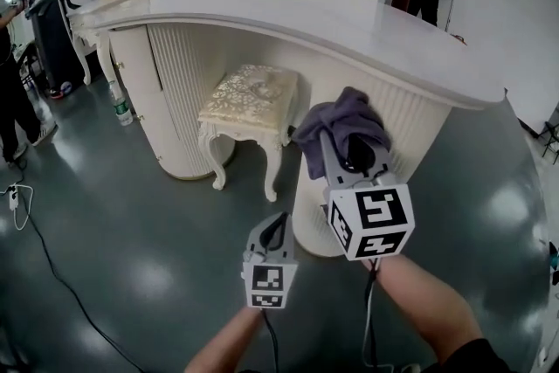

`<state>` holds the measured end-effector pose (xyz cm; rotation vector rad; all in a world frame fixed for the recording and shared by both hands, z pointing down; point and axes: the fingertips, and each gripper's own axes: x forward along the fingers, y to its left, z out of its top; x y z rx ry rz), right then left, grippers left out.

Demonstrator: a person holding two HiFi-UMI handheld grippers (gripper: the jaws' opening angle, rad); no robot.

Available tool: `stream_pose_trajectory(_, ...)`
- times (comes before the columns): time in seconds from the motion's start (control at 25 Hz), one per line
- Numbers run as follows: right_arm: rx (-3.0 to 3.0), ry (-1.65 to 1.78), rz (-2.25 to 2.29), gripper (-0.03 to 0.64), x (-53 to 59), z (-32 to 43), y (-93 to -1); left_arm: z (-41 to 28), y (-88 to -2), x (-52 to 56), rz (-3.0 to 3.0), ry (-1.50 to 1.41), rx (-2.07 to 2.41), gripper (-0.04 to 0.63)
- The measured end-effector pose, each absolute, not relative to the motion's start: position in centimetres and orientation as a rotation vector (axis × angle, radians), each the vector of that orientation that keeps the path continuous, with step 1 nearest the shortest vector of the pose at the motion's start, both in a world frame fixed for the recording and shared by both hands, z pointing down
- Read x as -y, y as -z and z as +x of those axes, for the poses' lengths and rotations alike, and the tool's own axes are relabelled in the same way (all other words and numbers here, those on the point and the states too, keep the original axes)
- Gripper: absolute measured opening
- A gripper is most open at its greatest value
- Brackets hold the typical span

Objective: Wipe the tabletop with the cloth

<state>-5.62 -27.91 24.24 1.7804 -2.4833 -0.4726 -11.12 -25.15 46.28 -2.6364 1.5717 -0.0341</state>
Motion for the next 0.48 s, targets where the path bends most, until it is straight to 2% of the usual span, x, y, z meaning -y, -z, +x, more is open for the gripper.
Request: stream_pose_trajectory(0.48, 2.468, 0.328, 1.726, 0.075, 29.4, -7.3, -32.8, -12.5, -51.1, 25.5, -2.667, 0.105, -1.575, 0.008)
